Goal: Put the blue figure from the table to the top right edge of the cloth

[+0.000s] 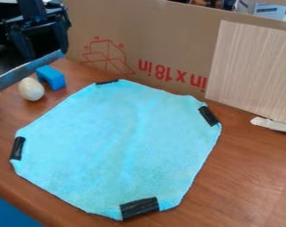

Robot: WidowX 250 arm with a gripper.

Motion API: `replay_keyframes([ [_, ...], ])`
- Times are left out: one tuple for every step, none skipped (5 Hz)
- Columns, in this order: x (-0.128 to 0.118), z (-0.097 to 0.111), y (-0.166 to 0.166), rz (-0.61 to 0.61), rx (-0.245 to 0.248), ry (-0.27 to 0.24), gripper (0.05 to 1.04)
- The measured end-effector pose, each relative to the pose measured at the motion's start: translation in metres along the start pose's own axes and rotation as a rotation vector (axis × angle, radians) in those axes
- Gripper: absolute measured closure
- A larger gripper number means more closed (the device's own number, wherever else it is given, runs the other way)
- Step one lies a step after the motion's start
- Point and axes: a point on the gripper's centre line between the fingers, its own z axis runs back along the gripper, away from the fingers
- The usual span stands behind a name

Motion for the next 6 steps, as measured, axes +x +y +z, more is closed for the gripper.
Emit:
replay_keyframes([
  [0.049,-0.012,-0.007,0.140,-0.084,-0.067,0.083],
  [0.072,-0.009,-0.011,0.227,-0.136,-0.195,0.083],
  [0.088,-0.005,-0.001,0.295,-0.124,-0.296,0.083],
  [0.100,-0.016,0.005,0.331,-0.106,-0.346,0.083],
  [0.108,-0.025,0.016,0.365,-0.059,-0.397,0.083],
  [0.113,-0.044,0.024,0.397,0.001,-0.409,0.083],
])
